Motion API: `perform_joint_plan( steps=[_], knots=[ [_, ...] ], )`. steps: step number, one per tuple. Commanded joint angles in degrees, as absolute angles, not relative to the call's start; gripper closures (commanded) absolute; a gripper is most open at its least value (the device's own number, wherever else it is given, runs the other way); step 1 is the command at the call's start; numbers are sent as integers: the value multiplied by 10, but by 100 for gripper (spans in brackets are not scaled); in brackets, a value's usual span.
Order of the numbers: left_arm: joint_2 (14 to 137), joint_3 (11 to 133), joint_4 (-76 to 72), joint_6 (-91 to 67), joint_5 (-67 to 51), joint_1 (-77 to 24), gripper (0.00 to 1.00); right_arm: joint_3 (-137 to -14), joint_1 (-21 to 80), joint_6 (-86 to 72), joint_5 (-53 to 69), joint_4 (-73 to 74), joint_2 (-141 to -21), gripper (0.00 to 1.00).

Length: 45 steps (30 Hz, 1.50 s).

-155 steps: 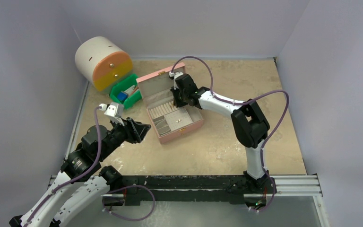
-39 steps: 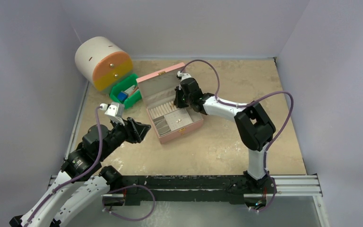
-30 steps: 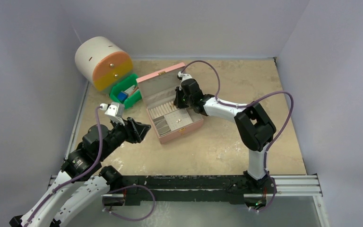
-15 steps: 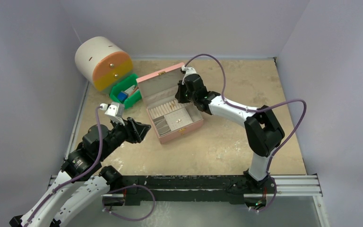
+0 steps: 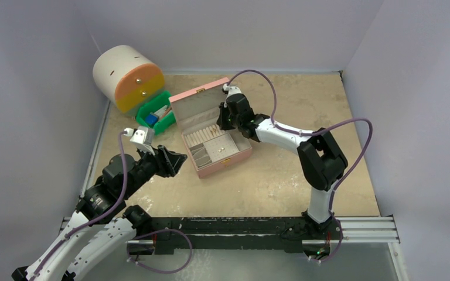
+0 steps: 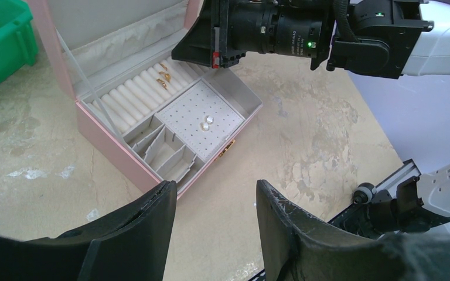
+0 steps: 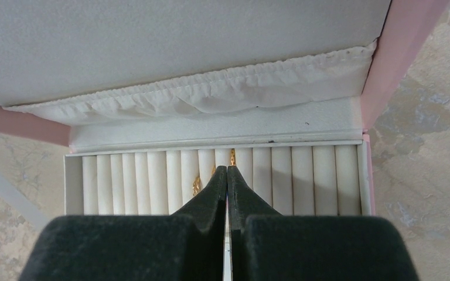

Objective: Organize the mixed jewelry

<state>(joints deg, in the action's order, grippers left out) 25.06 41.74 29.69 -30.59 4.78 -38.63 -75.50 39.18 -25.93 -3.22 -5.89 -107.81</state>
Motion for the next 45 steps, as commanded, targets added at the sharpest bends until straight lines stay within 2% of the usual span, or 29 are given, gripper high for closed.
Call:
perform_joint_plan(
  steps=[1, 10, 17, 23, 30, 40, 42, 45],
  knots=[
    [257, 430, 283, -302, 58, -382, 48, -742, 389, -256, -29, -69, -1024, 100],
    [275, 440, 296, -307, 90, -381, 49, -656, 389, -242, -41, -67, -928, 96],
    [299, 472, 306, -310, 164, -382, 48, -561, 389, -229, -84, -36, -818, 84],
    [373, 565, 347, -288, 292, -382, 48, -473, 390, -232, -93, -10, -704, 81],
    [492, 659, 323, -228, 378, -382, 45, -414, 389, -264, -68, 29, -587, 80],
    [673, 744, 258, -196, 402, -355, 57, -350, 390, -288, -58, 55, -459, 79],
    [705, 762, 251, -199, 382, -331, 64, -336, 389, -292, -54, 57, -434, 79],
    [754, 792, 244, -209, 346, -282, 85, -323, 389, -298, -42, 57, -402, 79]
  ],
)
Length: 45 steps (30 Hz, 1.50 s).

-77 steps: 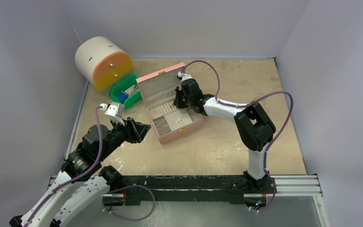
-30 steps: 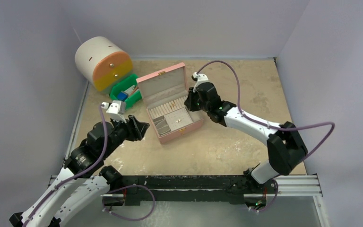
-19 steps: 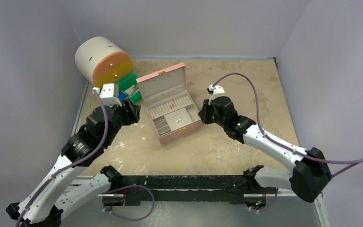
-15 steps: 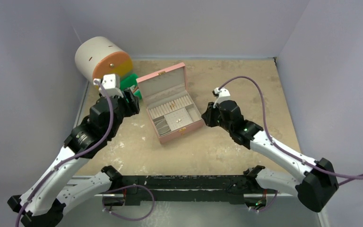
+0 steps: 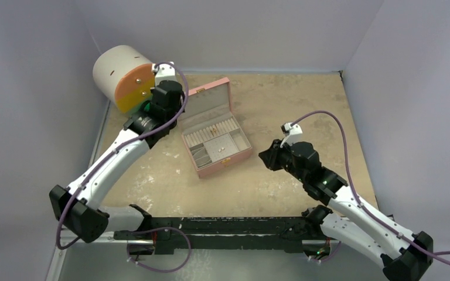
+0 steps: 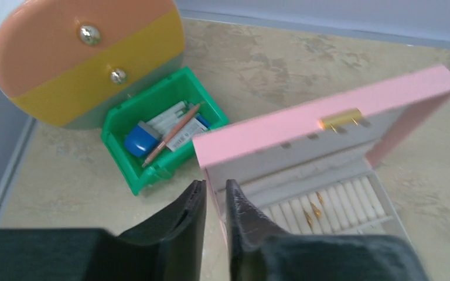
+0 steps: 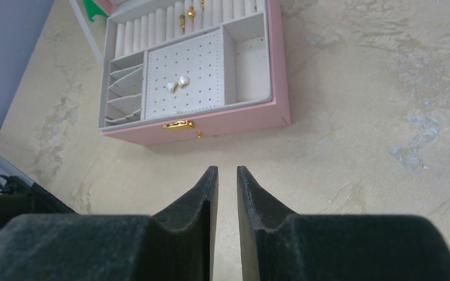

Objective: Organize the mixed jewelry

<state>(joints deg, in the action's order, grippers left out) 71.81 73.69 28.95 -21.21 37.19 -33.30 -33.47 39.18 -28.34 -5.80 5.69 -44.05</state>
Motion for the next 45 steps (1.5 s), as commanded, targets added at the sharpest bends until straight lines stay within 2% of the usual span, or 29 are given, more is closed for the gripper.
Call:
perform_joint_plan(
  steps=[1, 2, 3, 9, 20, 24, 33, 39, 45],
  knots=[
    [770, 800, 240, -214, 331, -267, 92, -320, 390, -301, -38, 57, -393, 79],
    [786, 808, 236, -220, 317, -254, 99, -317, 390, -302, -33, 58, -385, 79],
    [800, 814, 231, -226, 304, -242, 100, -315, 390, -303, -26, 60, -378, 79],
    [892, 868, 232, -238, 269, -204, 100, -306, 389, -306, -5, 83, -343, 79],
    [1019, 983, 311, -239, 131, -183, 100, -300, 389, -296, -7, 113, -298, 79],
    [1011, 956, 302, -239, 35, -183, 100, -299, 389, -294, -14, 118, -296, 79],
    [931, 842, 284, -257, -68, -185, 100, -316, 389, -286, -5, 120, -329, 79],
    [865, 765, 274, -262, -99, -213, 100, -326, 389, -286, -4, 95, -356, 79],
    [813, 684, 269, -262, -70, -273, 100, -344, 390, -290, 32, 78, -390, 79]
  ],
)
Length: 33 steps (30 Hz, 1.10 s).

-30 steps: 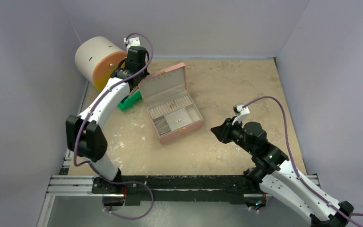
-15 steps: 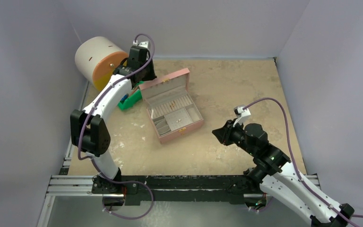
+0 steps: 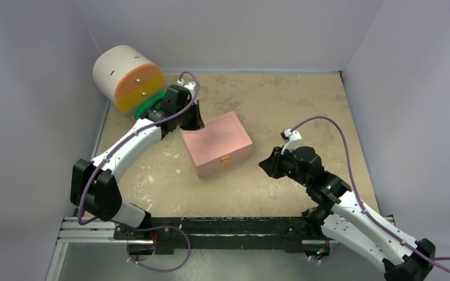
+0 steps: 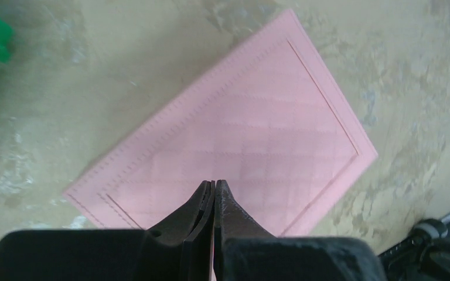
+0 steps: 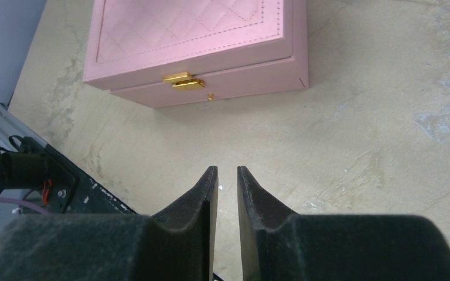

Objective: Organize the mixed jewelry

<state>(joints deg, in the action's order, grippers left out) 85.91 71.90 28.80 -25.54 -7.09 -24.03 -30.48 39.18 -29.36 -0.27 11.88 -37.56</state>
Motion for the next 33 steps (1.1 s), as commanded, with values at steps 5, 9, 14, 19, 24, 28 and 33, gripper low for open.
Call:
perform_joint_plan(
  steps=[5, 9, 14, 19, 24, 28, 33],
  knots=[
    [775, 627, 256, -279, -69, -298, 100, -378, 391, -284, 53, 70, -423, 86],
    [755, 589, 249, -293, -73, -309, 100, -415, 395, -275, 54, 64, -462, 92],
    [757, 553, 243, -303, -80, -324, 100, -473, 408, -258, 41, 58, -527, 100],
    [782, 539, 262, -304, -56, -353, 100, -537, 426, -235, 19, 63, -592, 100],
    [791, 528, 282, -301, -34, -381, 100, -590, 435, -220, 1, 67, -644, 100],
    [794, 515, 294, -303, -4, -394, 100, -631, 454, -211, -25, 71, -682, 100],
    [795, 499, 305, -310, 28, -411, 100, -663, 486, -206, -69, 67, -729, 100]
  ],
)
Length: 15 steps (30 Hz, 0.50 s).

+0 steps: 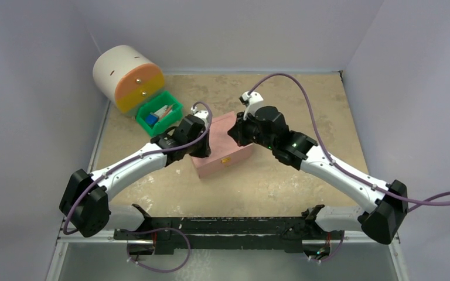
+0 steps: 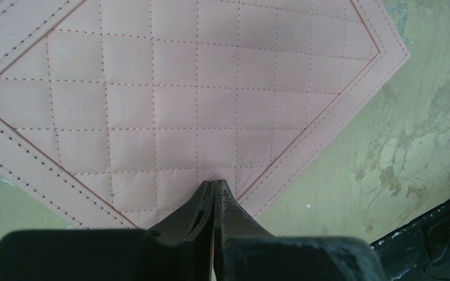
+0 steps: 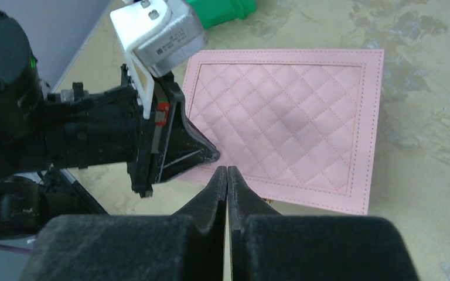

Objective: Organize the mixed jewelry

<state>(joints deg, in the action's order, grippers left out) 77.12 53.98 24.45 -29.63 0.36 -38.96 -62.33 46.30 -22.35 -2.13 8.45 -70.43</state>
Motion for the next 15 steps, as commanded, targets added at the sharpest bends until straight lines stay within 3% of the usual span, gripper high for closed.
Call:
perform_joint_plan(
  steps=[1, 15],
  knots=[
    [795, 497, 307, -310, 33, -415, 100, -665, 490, -207, -74, 64, -738, 100],
    [778, 493, 324, -309, 69, -444, 100, -437, 504, -348, -73, -151, -927, 100]
  ],
)
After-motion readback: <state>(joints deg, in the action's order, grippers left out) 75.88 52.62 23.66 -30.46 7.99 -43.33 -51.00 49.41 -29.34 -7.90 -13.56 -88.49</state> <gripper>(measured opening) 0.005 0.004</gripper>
